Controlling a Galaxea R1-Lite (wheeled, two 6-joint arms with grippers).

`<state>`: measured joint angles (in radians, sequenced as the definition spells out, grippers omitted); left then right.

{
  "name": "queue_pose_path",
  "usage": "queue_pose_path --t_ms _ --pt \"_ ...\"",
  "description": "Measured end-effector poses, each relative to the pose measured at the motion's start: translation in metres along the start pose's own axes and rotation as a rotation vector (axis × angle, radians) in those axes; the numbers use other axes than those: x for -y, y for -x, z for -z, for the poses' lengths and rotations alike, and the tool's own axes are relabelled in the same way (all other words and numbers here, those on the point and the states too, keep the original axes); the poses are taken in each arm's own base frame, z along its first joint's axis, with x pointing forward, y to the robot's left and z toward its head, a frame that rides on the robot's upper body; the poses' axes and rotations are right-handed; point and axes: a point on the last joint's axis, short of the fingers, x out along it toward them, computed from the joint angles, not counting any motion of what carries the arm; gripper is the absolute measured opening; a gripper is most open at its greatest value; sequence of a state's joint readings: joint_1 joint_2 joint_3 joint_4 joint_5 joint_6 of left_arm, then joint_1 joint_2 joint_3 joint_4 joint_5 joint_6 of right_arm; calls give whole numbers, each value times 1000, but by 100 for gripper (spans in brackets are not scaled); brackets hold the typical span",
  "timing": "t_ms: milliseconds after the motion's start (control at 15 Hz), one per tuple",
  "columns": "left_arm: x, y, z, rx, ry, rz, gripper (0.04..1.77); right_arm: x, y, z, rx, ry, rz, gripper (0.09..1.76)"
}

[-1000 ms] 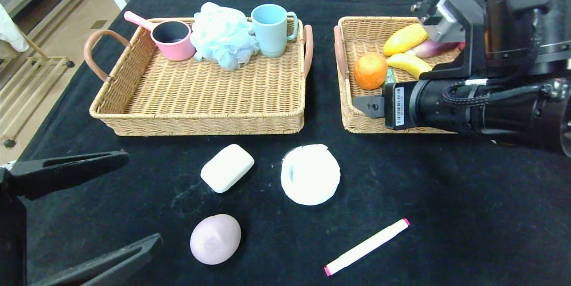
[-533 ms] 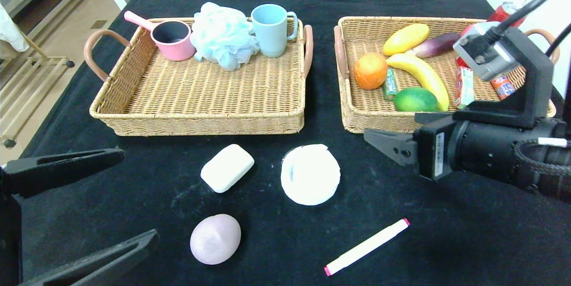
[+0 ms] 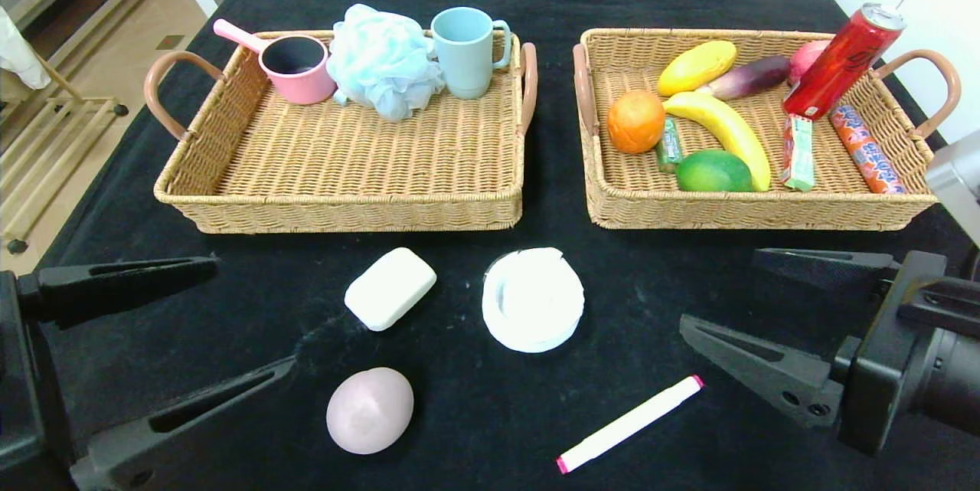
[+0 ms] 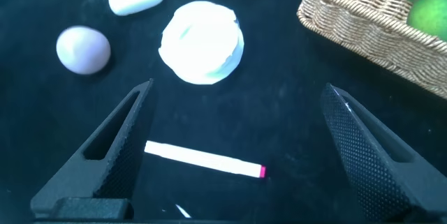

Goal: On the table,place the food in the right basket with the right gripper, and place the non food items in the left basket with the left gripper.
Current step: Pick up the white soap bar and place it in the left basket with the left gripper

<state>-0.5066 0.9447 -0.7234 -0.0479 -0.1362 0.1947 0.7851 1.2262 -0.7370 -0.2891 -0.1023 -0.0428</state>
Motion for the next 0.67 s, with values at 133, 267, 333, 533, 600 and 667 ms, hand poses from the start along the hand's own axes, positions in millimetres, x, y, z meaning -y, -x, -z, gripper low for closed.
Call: queue_pose_path --t_ms 133,267,333,533,600,667 --pt "-1 -2 -4 -32 4 -3 172 -1 2 10 12 12 -33 170" --pt "-2 -4 -7 -71 9 -1 172 0 6 17 24 11 -66 170" --pt "-3 -5 -9 -78 9 -8 172 1 9 21 22 9 -80 170" --pt "-6 -8 -12 -143 10 -69 172 5 14 25 26 2 -76 170" --pt "-7 -8 -13 -189 12 -90 172 6 16 25 30 -1 -69 170" --pt "-8 -9 -15 -227 17 -106 172 7 17 25 34 -2 -67 170"
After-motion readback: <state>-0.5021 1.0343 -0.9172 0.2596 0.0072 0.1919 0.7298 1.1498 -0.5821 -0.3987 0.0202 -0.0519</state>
